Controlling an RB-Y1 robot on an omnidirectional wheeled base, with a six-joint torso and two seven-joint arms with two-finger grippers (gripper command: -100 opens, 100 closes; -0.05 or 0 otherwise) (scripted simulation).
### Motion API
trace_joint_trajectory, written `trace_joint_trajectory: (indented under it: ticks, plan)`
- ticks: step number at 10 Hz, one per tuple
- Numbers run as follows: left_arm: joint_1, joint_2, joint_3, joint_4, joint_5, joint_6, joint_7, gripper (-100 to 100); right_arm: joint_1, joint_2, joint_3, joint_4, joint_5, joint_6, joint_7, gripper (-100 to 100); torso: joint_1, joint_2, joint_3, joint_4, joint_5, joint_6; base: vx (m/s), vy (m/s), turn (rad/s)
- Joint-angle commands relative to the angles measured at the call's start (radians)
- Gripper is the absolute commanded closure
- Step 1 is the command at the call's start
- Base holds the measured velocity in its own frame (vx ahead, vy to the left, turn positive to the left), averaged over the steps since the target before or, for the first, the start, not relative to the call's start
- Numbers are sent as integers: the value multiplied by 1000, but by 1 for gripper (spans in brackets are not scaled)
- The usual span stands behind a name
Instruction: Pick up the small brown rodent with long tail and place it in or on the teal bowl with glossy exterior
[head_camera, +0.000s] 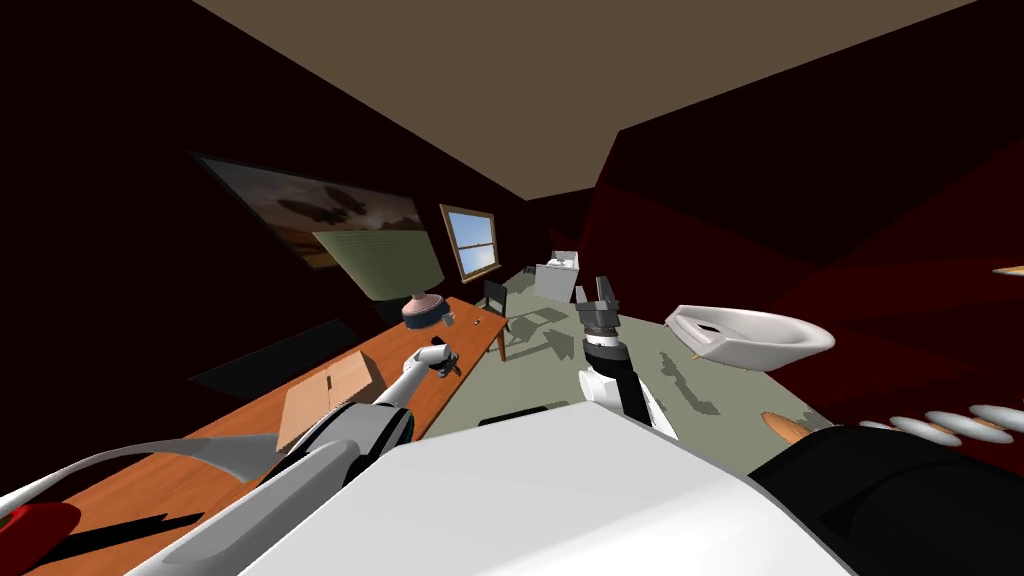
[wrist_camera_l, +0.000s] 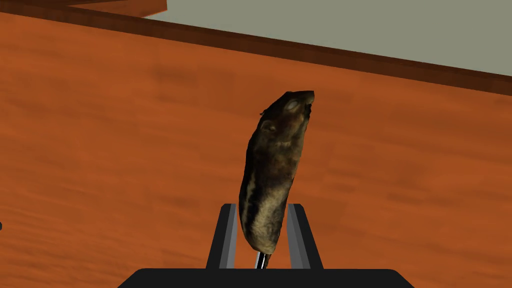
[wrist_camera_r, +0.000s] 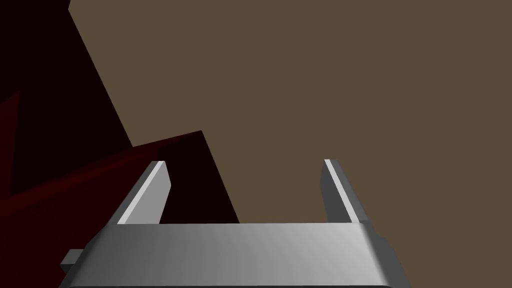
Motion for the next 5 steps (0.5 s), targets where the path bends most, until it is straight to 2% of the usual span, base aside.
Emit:
trace_joint_trajectory:
  ticks: [1, 3, 5]
  plan:
    - [-3, 11, 4, -37, 3, 30, -13, 100, 0, 0, 0, 0, 0, 0, 0, 0, 0, 0, 0, 0, 0, 0, -150, -53, -47]
    - [-8, 18, 7, -54, 7, 46, -23, 100, 0, 0, 0, 0, 0, 0, 0, 0, 3, -3, -1, 0, 0, 0, -108, -17, -26]
    - [-23, 42, 14, -101, 20, 93, -53, 100, 0, 0, 0, 0, 0, 0, 0, 0, 5, -4, -2, 0, 1, 0, -138, -18, -47]
